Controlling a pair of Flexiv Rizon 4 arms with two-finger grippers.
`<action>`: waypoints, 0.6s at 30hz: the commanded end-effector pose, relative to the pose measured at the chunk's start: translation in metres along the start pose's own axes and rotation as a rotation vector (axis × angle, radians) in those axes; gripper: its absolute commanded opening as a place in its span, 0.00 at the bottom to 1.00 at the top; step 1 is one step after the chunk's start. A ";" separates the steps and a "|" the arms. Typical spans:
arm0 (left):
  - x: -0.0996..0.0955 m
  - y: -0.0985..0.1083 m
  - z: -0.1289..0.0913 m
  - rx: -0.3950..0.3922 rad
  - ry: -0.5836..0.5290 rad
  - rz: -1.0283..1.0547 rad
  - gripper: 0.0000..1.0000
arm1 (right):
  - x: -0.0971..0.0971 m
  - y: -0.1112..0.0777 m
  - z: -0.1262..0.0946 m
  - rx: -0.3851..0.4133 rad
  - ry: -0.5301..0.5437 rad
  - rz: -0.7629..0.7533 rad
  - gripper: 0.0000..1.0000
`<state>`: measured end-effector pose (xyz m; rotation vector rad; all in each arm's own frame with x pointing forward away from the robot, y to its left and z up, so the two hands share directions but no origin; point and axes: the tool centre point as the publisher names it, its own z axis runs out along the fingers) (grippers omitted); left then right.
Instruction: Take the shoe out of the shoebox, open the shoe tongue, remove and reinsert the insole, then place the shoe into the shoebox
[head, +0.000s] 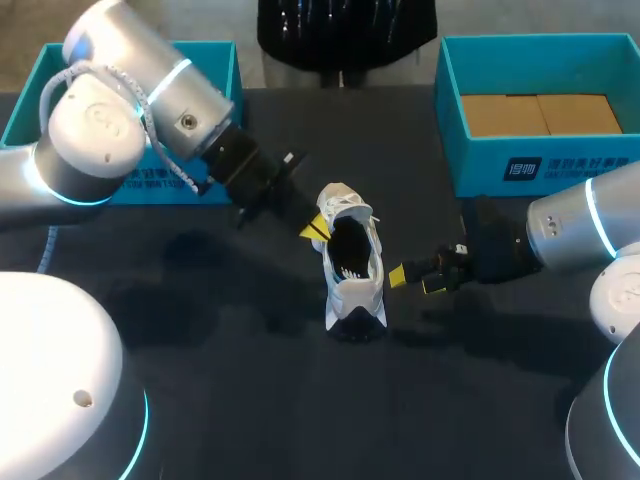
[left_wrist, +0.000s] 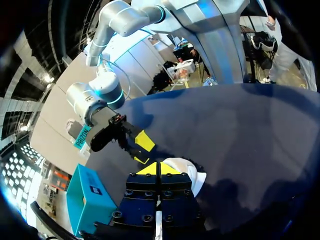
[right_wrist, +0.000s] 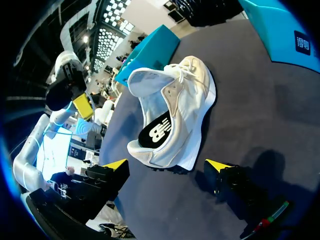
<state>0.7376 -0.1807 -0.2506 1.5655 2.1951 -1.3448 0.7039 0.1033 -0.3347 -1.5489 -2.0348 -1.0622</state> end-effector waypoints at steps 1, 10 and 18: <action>0.000 0.000 0.000 -0.001 0.004 0.000 0.00 | 0.000 0.000 0.001 -0.002 -0.001 -0.001 1.00; 0.000 0.000 0.000 -0.001 0.004 0.000 0.00 | 0.000 0.000 0.001 -0.002 -0.001 -0.001 1.00; 0.005 0.009 0.021 0.012 0.292 0.115 0.00 | 0.000 0.000 0.001 -0.002 -0.001 -0.001 1.00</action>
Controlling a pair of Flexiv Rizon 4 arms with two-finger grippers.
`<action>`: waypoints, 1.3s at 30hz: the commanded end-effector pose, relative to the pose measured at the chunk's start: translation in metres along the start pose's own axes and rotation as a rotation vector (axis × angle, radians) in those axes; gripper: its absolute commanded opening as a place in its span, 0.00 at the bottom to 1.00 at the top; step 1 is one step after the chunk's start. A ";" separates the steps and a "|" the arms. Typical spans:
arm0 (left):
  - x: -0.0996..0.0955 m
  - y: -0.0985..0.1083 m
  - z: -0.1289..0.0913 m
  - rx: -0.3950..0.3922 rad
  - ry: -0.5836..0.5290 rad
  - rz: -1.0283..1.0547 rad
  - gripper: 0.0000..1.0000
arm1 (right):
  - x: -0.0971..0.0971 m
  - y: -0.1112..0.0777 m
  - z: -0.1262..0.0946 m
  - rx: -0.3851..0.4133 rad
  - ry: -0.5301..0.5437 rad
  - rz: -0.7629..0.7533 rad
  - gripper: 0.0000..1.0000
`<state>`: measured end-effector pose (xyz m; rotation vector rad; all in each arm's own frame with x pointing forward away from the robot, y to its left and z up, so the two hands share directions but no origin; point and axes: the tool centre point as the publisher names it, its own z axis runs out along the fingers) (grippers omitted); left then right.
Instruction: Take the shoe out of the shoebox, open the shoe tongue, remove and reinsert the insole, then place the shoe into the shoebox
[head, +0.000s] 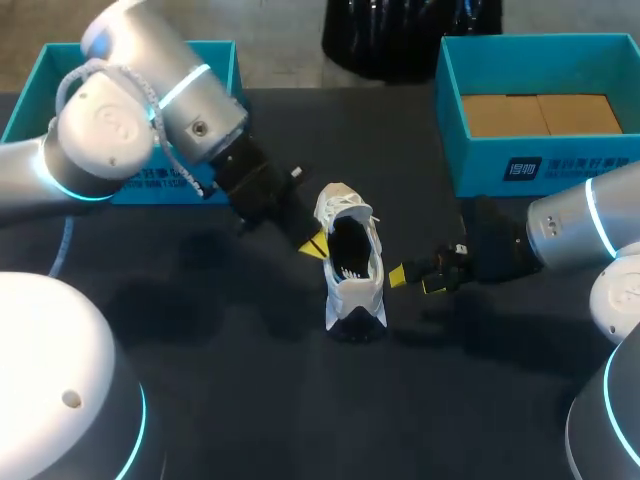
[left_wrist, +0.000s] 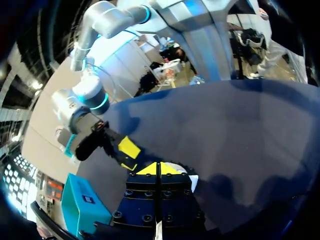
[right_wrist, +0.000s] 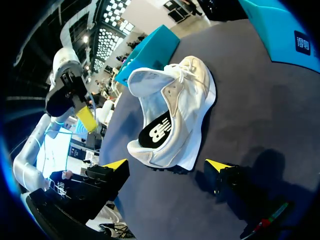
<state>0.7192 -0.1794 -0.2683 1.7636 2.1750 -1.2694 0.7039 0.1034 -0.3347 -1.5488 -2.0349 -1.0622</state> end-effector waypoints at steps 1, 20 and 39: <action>-0.013 0.017 0.003 -0.008 0.164 0.037 0.00 | 0.000 0.000 0.001 -0.002 -0.001 0.000 1.00; -0.008 0.044 0.008 -0.030 0.450 0.190 0.00 | -0.008 -0.003 -0.076 0.038 -0.136 -0.009 1.00; -0.017 0.055 0.011 -0.089 0.509 0.229 0.00 | -0.005 -0.007 -0.146 0.014 -0.243 -0.028 1.00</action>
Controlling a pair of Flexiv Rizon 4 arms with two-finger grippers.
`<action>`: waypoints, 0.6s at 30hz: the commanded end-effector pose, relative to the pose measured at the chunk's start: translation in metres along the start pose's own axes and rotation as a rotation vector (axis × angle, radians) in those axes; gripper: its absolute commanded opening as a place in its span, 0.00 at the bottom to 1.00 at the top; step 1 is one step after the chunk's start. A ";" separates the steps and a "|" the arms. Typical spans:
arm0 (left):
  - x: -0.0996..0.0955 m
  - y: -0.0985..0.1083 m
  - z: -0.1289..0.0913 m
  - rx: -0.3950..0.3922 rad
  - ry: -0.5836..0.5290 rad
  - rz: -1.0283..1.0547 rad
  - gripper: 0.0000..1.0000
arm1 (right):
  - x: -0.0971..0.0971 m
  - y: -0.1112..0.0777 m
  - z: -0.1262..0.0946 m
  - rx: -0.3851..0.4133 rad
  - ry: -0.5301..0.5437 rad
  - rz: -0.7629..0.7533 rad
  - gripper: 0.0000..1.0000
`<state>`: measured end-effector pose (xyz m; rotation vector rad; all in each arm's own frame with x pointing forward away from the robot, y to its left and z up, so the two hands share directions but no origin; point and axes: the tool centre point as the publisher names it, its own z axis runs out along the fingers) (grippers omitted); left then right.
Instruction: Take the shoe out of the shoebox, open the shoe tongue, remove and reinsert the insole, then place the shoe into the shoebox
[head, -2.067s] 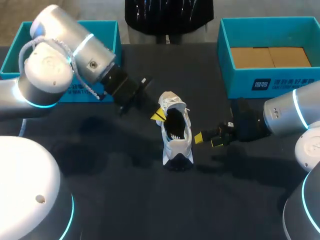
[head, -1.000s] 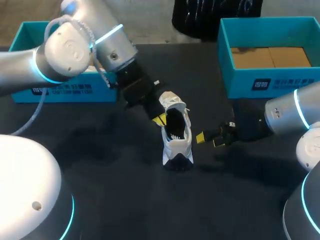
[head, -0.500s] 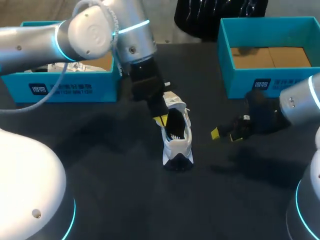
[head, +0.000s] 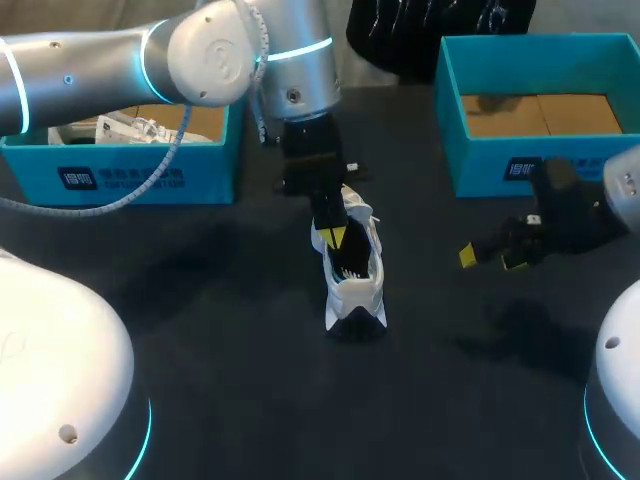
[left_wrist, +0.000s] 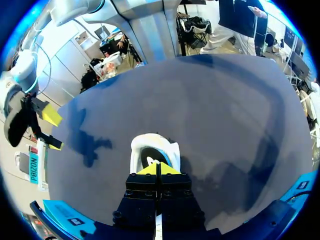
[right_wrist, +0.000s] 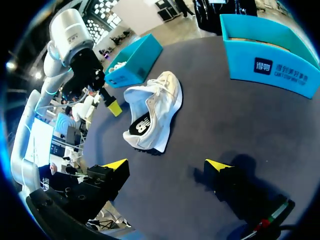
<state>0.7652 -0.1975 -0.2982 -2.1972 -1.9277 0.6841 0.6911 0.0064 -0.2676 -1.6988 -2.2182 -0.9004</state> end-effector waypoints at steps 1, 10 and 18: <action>-0.002 0.001 -0.001 -0.011 0.025 0.001 0.00 | 0.001 -0.009 -0.033 -0.019 -0.017 0.007 1.00; 0.004 0.002 0.007 -0.032 0.065 0.008 0.00 | 0.002 -0.013 -0.050 -0.036 -0.041 0.014 1.00; 0.004 0.006 0.014 -0.061 0.102 0.022 0.00 | 0.007 -0.016 -0.054 -0.068 -0.049 0.024 1.00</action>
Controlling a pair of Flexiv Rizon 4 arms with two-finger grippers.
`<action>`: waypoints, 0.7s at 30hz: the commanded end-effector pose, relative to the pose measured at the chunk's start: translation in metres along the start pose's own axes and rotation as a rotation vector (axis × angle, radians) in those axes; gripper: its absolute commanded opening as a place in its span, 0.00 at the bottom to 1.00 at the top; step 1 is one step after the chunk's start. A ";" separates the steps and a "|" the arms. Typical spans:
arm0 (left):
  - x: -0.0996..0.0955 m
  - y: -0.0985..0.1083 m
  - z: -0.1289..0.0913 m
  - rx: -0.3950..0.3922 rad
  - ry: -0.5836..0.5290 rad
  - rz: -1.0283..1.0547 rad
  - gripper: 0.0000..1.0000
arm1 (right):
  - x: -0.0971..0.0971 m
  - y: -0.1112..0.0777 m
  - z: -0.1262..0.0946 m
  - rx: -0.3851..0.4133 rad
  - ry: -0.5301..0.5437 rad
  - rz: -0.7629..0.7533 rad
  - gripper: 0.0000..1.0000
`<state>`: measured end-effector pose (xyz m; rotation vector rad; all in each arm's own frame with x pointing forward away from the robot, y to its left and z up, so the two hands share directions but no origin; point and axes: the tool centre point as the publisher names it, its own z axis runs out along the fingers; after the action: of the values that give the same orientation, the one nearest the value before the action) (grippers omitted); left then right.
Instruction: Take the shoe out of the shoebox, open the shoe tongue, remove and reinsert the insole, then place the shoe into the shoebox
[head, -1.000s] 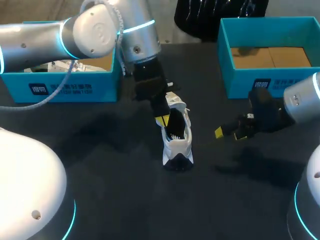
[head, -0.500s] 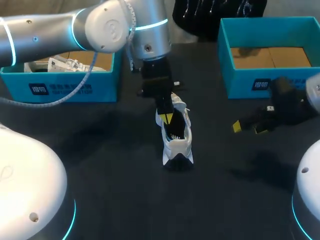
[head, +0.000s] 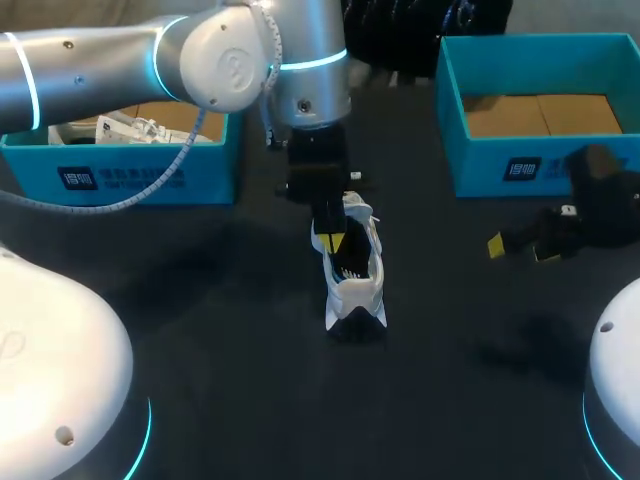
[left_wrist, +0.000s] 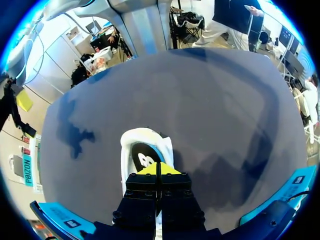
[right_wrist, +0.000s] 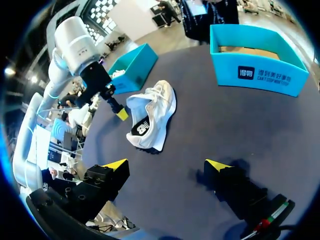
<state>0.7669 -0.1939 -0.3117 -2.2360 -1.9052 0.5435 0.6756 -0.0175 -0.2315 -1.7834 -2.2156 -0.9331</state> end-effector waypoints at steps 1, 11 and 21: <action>-0.004 0.001 0.005 -0.014 0.022 0.004 0.00 | 0.003 -0.010 -0.009 -0.014 -0.004 -0.001 1.00; -0.005 0.006 0.030 -0.095 0.063 -0.012 0.00 | 0.003 -0.010 -0.009 -0.014 -0.004 -0.001 1.00; -0.001 0.015 0.052 -0.137 0.098 -0.041 0.00 | 0.003 -0.010 -0.009 -0.014 -0.004 -0.001 1.00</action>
<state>0.7617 -0.2012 -0.3580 -2.2543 -1.9846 0.3060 0.6653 -0.0218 -0.2266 -1.7872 -2.2163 -0.9493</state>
